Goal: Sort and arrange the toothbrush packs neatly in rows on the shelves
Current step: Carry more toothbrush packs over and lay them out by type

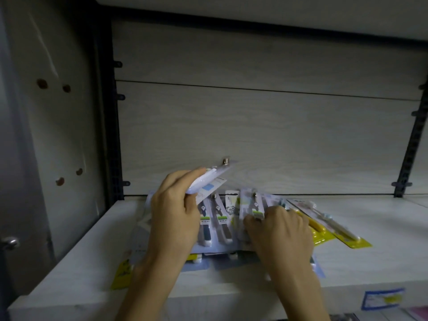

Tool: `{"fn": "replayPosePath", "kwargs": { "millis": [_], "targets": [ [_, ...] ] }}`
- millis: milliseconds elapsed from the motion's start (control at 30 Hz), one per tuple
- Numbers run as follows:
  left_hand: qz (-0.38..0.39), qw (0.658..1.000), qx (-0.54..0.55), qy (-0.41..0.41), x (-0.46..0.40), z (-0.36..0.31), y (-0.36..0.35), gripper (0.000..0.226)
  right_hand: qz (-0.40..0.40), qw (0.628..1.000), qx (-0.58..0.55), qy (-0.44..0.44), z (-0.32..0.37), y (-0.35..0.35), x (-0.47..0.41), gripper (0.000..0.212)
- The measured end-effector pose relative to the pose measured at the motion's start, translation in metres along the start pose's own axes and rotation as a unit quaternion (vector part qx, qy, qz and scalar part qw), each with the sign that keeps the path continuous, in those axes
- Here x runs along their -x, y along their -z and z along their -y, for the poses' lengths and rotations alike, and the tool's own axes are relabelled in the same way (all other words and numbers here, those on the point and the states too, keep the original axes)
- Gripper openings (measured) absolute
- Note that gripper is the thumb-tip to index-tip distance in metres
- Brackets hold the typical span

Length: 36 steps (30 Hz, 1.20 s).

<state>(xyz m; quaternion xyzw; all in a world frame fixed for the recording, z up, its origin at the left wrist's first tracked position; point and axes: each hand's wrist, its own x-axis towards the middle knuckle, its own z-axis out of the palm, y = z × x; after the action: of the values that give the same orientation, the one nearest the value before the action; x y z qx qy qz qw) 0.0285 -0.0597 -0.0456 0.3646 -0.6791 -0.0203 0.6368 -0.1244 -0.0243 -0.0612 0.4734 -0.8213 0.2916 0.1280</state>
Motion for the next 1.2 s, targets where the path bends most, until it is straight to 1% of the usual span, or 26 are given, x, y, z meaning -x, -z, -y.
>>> {"fn": "replayPosePath", "kwargs": {
  "millis": [133,233,333,433,533,567,633,700,733,900,1000,1100,1167,1200],
  "targets": [
    [-0.011,0.998,0.015,0.060,0.007,0.000,0.006,0.037,-0.018,0.999,-0.044,-0.003,0.000,0.008,0.010,0.030],
    [-0.007,0.993,0.049,0.112,0.012,-0.007,0.011,0.027,-0.022,0.994,-0.103,-0.026,0.000,0.017,0.020,0.027],
    [-0.032,0.987,0.097,0.127,0.016,-0.015,0.015,0.018,-0.049,0.983,-0.172,-0.032,-0.005,0.023,0.031,0.025],
    [-0.056,0.981,0.124,0.138,0.021,-0.014,0.016,0.016,-0.071,0.970,-0.232,-0.030,-0.013,0.029,0.041,0.021],
    [-0.051,0.973,0.154,0.167,0.025,-0.012,0.012,0.020,-0.095,0.958,-0.267,-0.044,-0.022,0.034,0.047,0.027],
    [-0.049,0.970,0.165,0.174,0.027,-0.012,0.011,0.020,-0.104,0.954,-0.278,-0.049,-0.024,0.036,0.048,0.024],
    [-0.052,0.967,0.172,0.181,0.029,-0.013,0.007,0.023,-0.109,0.945,-0.304,-0.054,-0.031,0.042,0.048,0.010],
    [-0.048,0.965,0.177,0.188,0.032,-0.016,0.002,0.025,-0.095,0.938,-0.326,-0.066,-0.037,0.045,0.048,0.030],
    [-0.047,0.960,0.194,0.199,0.034,-0.018,-0.001,0.026,-0.088,0.933,-0.343,-0.069,-0.042,0.045,0.046,0.034],
    [-0.033,0.913,0.280,0.295,0.048,-0.041,-0.019,0.026,-0.091,0.928,-0.357,-0.063,-0.071,0.048,0.040,0.029],
    [-0.042,0.880,0.341,0.328,0.057,-0.066,-0.035,0.038,-0.088,0.912,-0.393,-0.073,-0.099,0.058,0.039,0.020],
    [-0.065,0.863,0.376,0.330,0.072,-0.101,-0.059,0.045,-0.085,0.886,-0.446,-0.089,-0.139,0.066,0.040,0.006],
    [-0.063,0.856,0.393,0.330,0.084,-0.127,-0.078,0.040,-0.098,0.868,-0.475,-0.109,-0.169,0.072,0.041,0.019],
    [-0.057,0.853,0.398,0.333,0.090,-0.139,-0.088,0.039,-0.100,0.857,-0.491,-0.120,-0.184,0.077,0.041,0.020]
  ]
}}
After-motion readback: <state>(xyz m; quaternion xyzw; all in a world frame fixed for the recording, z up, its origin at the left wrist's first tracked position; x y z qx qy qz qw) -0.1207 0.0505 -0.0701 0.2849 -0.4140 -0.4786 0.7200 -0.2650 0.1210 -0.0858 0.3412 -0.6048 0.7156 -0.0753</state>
